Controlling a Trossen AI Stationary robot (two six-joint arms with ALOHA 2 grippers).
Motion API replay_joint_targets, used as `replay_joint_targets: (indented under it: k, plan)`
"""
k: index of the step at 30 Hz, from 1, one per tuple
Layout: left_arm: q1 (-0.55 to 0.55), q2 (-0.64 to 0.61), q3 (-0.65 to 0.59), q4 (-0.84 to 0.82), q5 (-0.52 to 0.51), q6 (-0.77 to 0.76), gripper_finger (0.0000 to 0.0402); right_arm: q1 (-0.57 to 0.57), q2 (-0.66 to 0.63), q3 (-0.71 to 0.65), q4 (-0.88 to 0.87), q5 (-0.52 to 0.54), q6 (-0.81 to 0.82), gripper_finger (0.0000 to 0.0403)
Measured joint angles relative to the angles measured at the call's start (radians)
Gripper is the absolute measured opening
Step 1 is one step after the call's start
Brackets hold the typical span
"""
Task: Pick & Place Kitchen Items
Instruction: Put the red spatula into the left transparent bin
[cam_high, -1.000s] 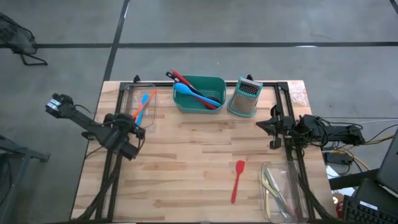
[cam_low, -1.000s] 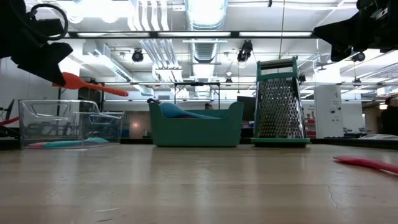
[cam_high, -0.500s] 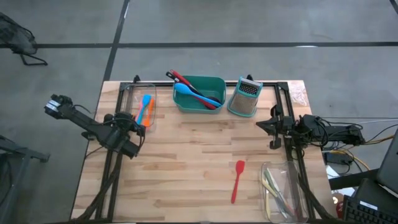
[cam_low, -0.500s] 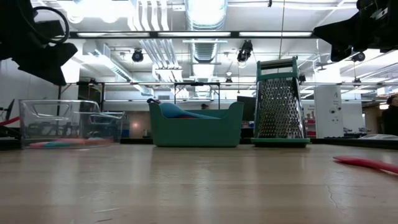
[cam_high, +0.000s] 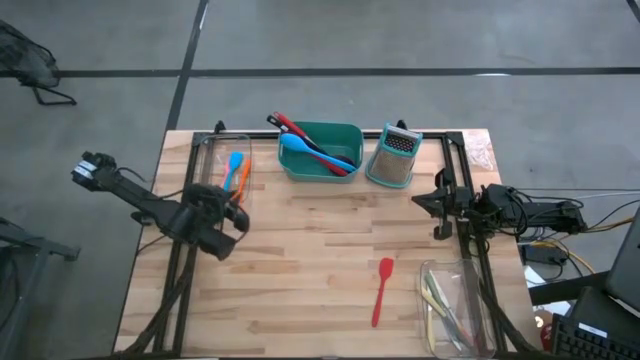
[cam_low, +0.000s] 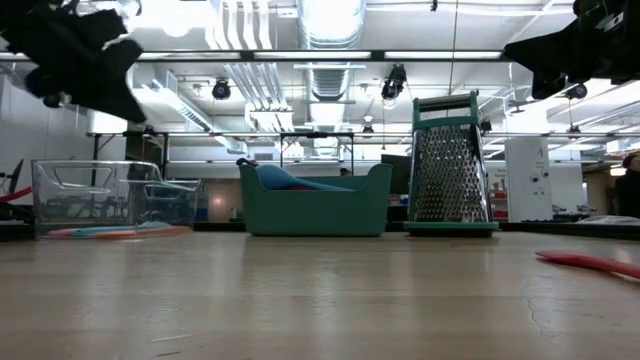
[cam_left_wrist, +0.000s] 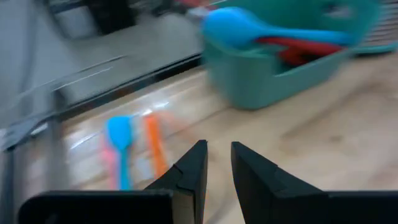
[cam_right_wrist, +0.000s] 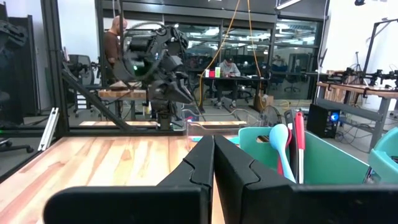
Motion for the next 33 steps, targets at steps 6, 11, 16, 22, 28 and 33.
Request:
replay_joint_targets:
  k: [6, 11, 16, 22, 28, 33]
  plan:
    - [-0.002, 0.003, 0.001, 0.449, 0.033, 0.401, 0.0078, 0.000, 0.000, 0.000, 0.000, 0.000, 0.001, 0.0008]
    - [-0.015, 0.035, -0.002, 0.805, 0.128, 0.726, 0.0078, 0.000, 0.000, 0.000, 0.000, 0.000, 0.001, 0.0008]
    - [-0.021, 0.114, -0.002, 1.071, 0.276, 0.890, 0.0078, 0.000, 0.000, 0.000, 0.000, 0.000, 0.001, 0.0008]
    - [-0.037, 0.258, -0.002, 1.260, 0.304, 0.968, 0.0078, 0.000, 0.000, 0.000, 0.000, 0.000, 0.000, 0.0008]
    - [-0.063, 0.410, -0.002, 1.454, 0.304, 1.025, 0.0078, 0.000, 0.000, 0.000, 0.000, 0.000, 0.000, 0.0008]
    - [-0.086, 0.514, -0.002, 1.574, 0.313, 1.041, 0.0078, 0.000, 0.000, 0.000, 0.000, 0.000, 0.000, 0.0008]
